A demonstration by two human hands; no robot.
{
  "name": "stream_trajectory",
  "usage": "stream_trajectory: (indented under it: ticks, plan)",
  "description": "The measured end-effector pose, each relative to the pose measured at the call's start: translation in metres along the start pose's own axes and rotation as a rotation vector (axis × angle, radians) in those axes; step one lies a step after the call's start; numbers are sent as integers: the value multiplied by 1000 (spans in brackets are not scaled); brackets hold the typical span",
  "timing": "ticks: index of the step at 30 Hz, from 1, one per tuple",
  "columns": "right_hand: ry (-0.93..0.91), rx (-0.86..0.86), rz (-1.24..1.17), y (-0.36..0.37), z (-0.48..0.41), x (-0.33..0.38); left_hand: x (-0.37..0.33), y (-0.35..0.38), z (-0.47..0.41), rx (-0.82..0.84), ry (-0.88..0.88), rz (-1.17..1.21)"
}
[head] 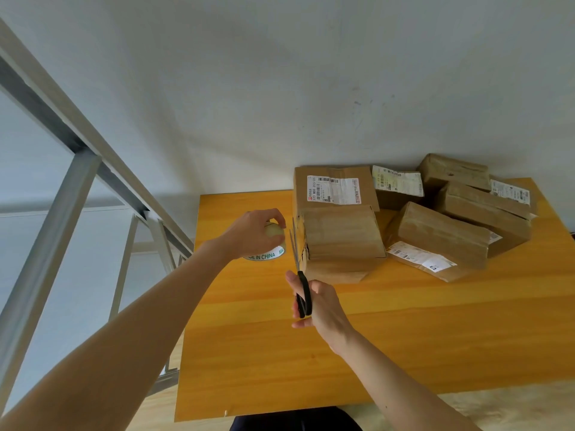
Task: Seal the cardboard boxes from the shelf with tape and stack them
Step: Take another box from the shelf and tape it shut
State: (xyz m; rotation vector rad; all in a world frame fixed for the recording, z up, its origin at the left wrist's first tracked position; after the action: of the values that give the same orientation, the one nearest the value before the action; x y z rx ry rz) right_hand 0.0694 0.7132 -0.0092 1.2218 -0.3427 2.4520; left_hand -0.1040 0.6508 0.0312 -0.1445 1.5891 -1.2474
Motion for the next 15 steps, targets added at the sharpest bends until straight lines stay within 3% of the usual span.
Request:
stream_trajectory:
  ticks: [15]
  plan:
    - [-195,-163,10,-11,-12,8,0,4,-2,18,-1,53]
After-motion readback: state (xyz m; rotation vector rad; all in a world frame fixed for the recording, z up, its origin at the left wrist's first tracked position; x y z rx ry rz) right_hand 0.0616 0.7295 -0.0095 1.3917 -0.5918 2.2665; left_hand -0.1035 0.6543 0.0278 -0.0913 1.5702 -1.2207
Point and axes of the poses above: each hand's wrist, its own z-axis away from the middle knuckle, its own y-axis out of the palm, x = y × z, the point moved 7 cm from there along -z, towards the middle knuckle, and after that the axes turned 9 degrees about -x, right-handed, at the moved point
